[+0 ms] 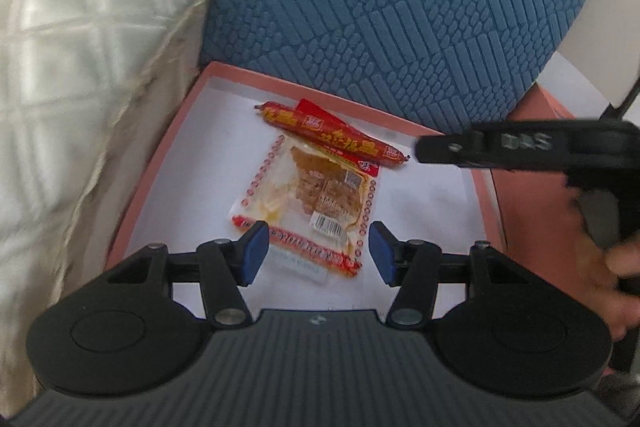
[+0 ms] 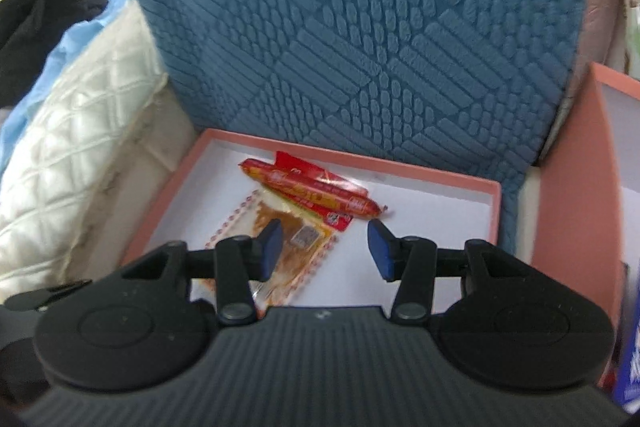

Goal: Organize snacks
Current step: 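Move both grippers back over the shallow snack tray, then grasp the red-labelled dried meat packet with left gripper while right grasps red sausage, then lift both held snacks and carry them over the pink box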

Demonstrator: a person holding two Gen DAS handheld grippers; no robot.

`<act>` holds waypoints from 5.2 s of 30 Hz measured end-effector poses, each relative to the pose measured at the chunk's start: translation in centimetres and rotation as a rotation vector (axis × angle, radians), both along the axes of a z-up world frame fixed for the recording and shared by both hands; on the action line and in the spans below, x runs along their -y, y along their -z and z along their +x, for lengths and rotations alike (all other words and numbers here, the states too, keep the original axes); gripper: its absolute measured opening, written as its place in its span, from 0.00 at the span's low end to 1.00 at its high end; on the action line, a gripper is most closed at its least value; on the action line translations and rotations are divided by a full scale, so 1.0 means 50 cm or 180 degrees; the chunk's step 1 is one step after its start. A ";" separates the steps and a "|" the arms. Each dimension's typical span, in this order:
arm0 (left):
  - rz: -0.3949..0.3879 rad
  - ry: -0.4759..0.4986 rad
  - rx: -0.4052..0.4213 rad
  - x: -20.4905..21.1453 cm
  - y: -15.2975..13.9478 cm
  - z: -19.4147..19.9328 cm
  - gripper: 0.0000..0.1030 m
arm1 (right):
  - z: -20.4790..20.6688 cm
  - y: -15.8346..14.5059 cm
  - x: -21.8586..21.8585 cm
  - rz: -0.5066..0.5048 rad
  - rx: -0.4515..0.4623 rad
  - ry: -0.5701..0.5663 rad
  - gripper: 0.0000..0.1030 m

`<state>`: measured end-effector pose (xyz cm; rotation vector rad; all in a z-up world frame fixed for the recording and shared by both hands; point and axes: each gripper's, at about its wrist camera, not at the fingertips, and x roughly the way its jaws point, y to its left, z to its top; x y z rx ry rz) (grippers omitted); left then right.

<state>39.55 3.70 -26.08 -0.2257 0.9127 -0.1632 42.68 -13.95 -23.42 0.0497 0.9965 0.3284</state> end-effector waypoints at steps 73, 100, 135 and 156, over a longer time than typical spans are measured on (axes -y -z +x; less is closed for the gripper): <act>0.0450 0.0242 -0.0230 0.015 0.066 0.023 0.26 | -0.084 -0.013 -0.008 -0.0333 -0.0116 -0.0265 0.22; -0.0114 -0.0483 -0.0384 -0.065 0.071 -0.131 0.25 | -0.285 0.054 -0.021 -0.0373 -0.0453 0.0171 0.24; -0.0286 -0.0665 0.0075 -0.055 -0.121 -0.203 0.25 | -0.296 -0.141 0.006 -0.0140 0.0092 0.0096 0.21; -0.0284 -0.0502 0.0700 0.092 -0.440 -0.272 0.25 | -0.363 -0.442 0.172 0.0233 0.0677 0.0269 0.22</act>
